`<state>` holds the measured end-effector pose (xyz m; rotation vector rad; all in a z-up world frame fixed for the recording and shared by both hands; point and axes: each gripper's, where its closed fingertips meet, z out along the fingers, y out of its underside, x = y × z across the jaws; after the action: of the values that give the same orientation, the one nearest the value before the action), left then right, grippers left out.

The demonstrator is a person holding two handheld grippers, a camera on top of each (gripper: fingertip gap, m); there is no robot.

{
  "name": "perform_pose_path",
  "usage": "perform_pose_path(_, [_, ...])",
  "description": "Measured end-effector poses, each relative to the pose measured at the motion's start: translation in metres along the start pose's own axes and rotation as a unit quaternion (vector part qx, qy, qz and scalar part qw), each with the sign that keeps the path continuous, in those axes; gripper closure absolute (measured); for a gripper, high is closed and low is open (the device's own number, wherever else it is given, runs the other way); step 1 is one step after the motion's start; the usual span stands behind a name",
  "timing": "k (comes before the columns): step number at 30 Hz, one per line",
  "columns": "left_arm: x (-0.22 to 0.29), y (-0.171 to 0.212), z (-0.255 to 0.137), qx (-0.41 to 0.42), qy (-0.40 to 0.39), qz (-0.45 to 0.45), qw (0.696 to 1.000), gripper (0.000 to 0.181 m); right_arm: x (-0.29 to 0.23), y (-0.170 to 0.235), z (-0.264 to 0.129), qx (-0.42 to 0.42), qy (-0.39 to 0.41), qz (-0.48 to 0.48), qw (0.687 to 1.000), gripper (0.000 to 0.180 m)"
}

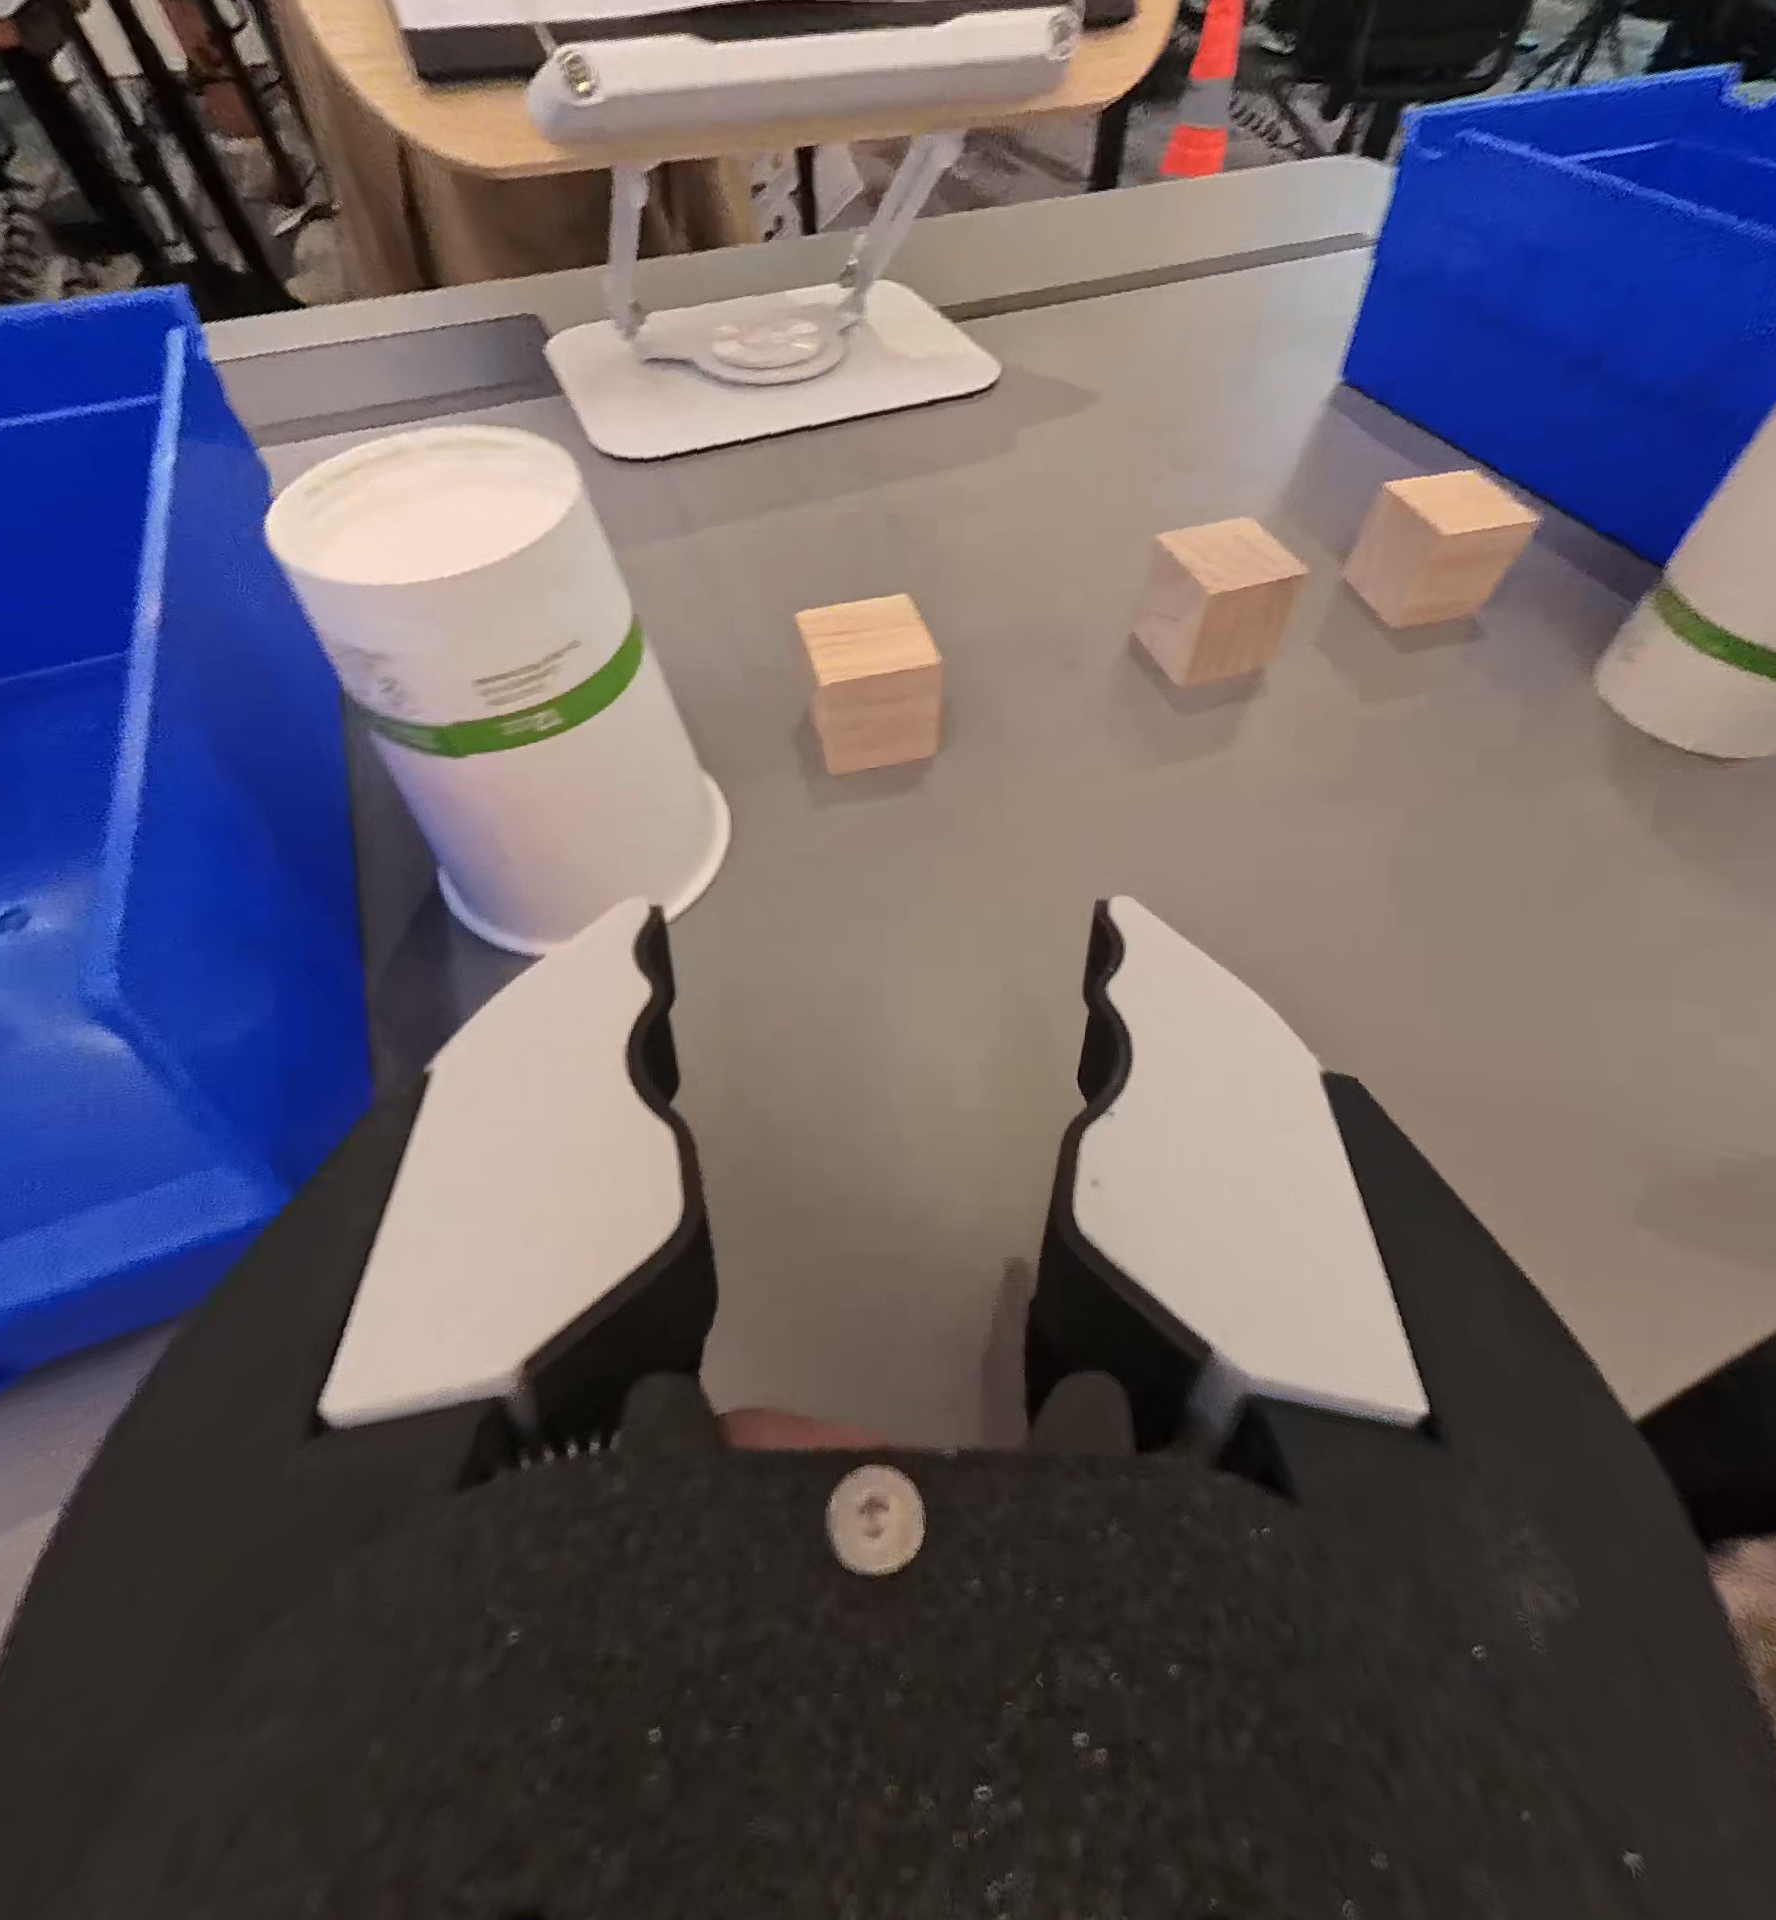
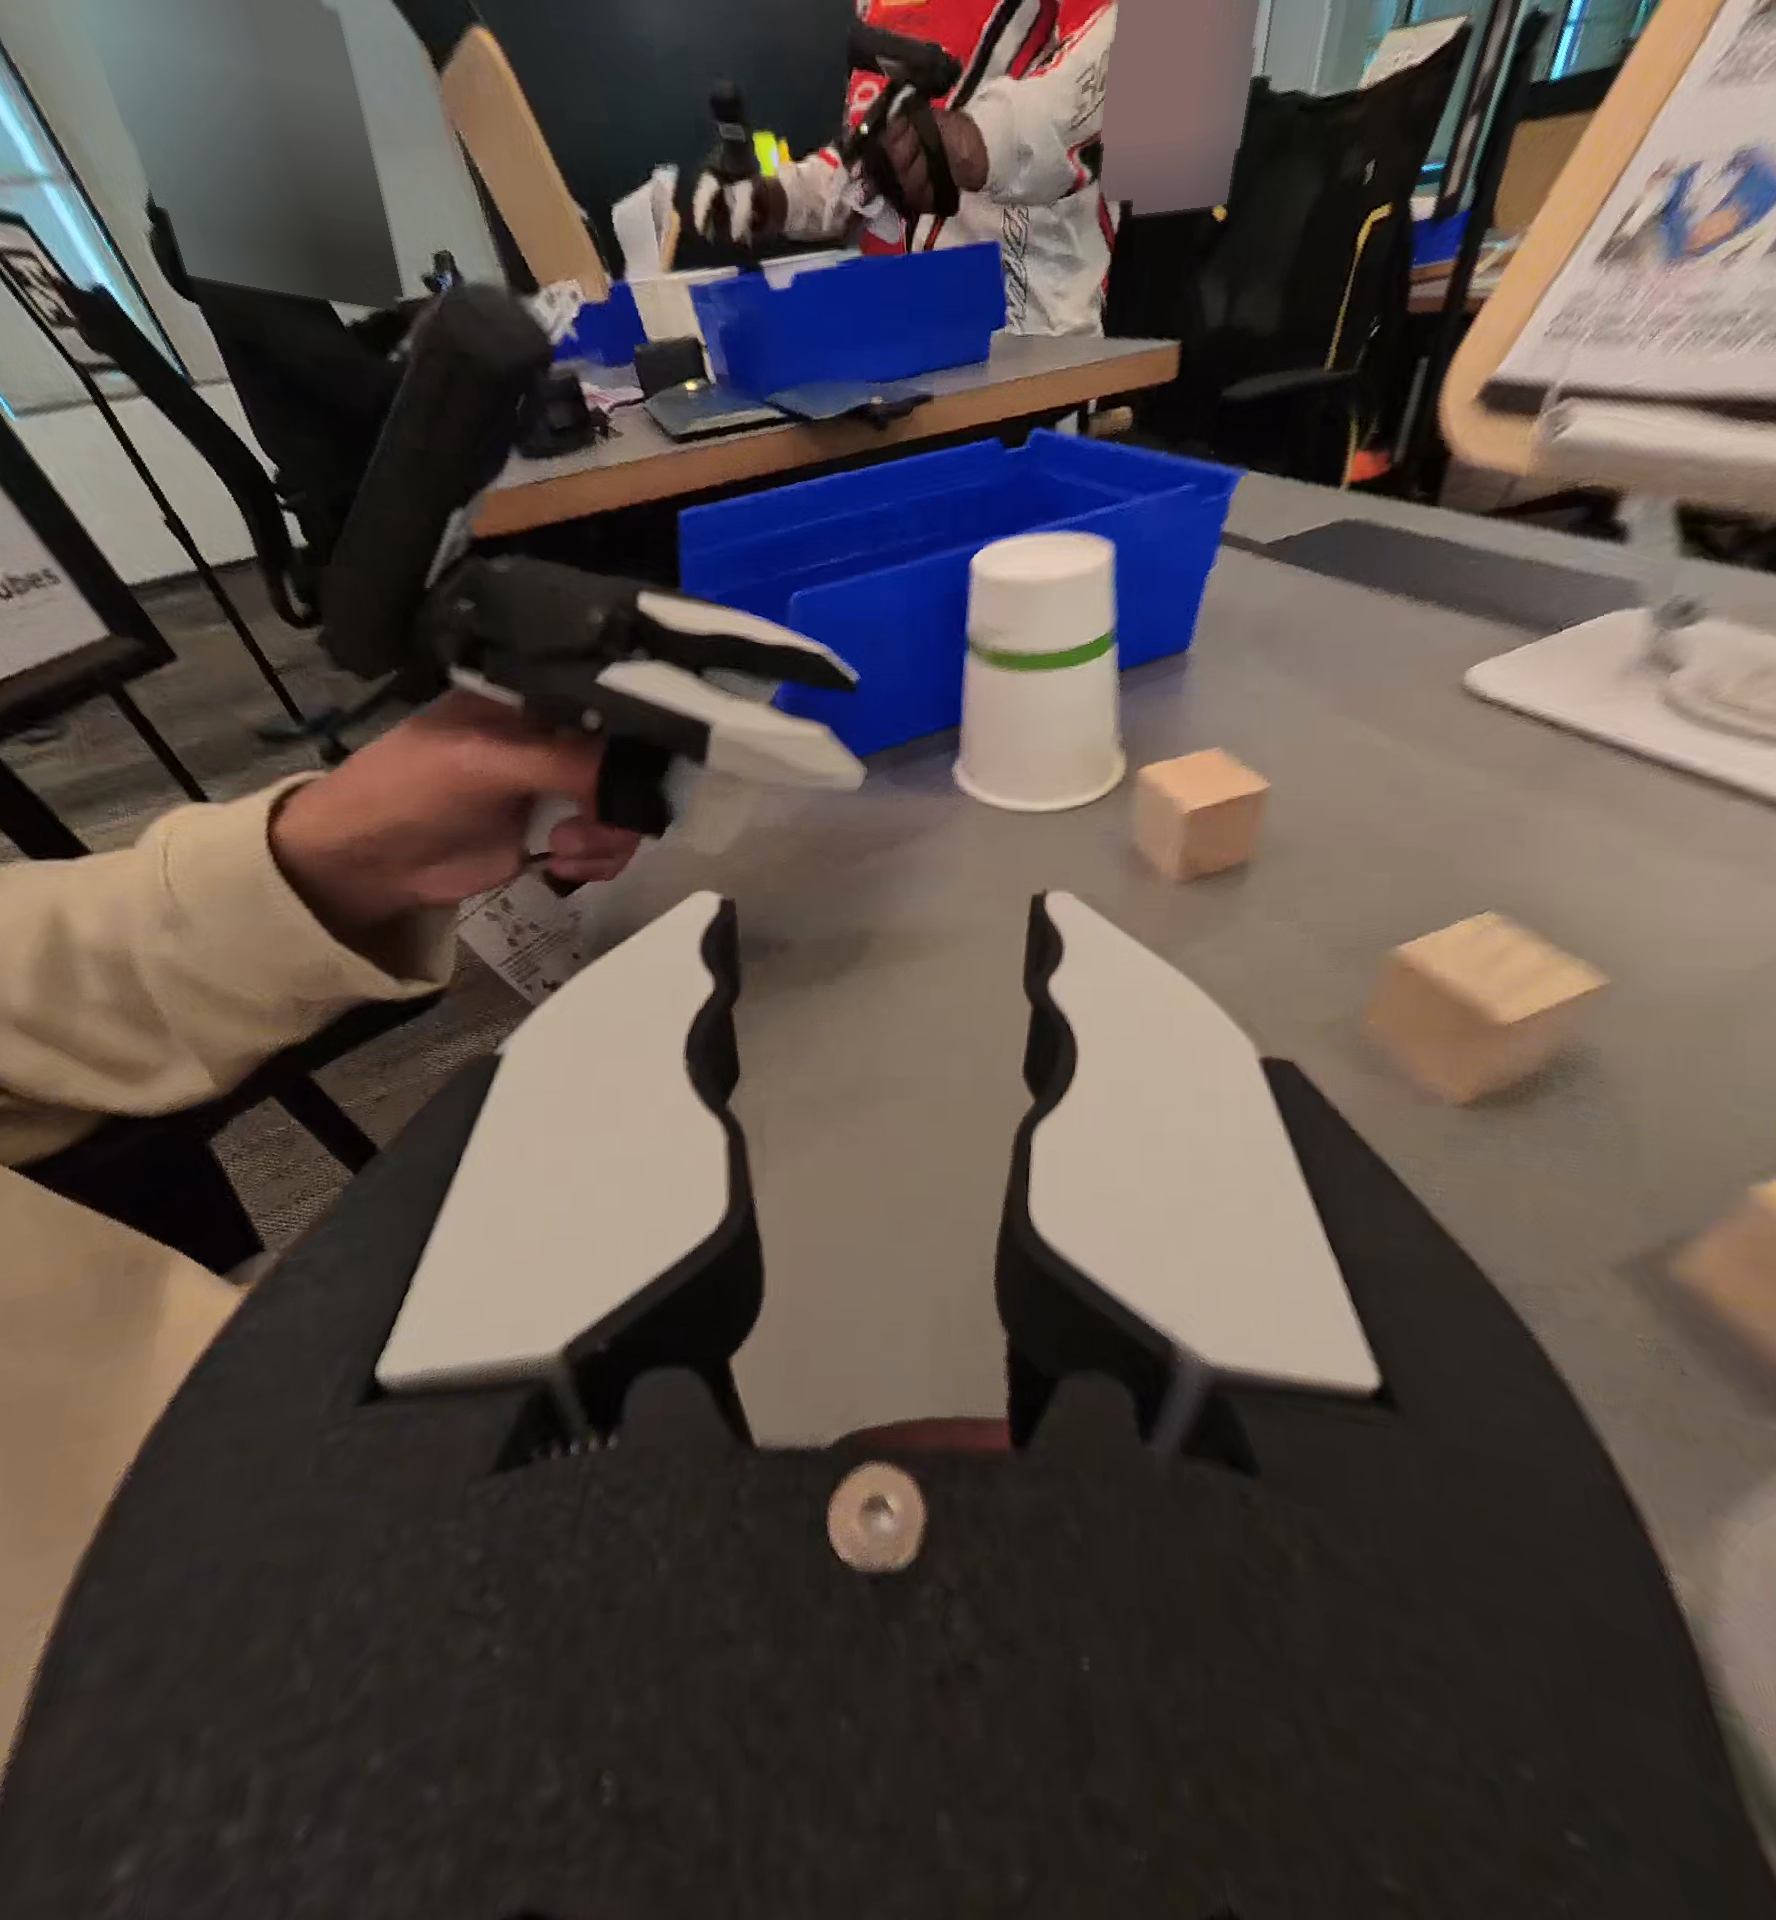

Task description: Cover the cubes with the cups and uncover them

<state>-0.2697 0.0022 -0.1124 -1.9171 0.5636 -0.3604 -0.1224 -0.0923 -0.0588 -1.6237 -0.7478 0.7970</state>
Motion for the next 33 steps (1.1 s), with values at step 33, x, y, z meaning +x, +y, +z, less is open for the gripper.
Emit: perform_pose_path(33, [-0.075, -0.038, 0.093, -0.03, -0.156, -0.067, 0.985, 0.096, -0.001, 0.051, -0.017, -0.008, 0.002, 0.012, 1.0, 0.136])
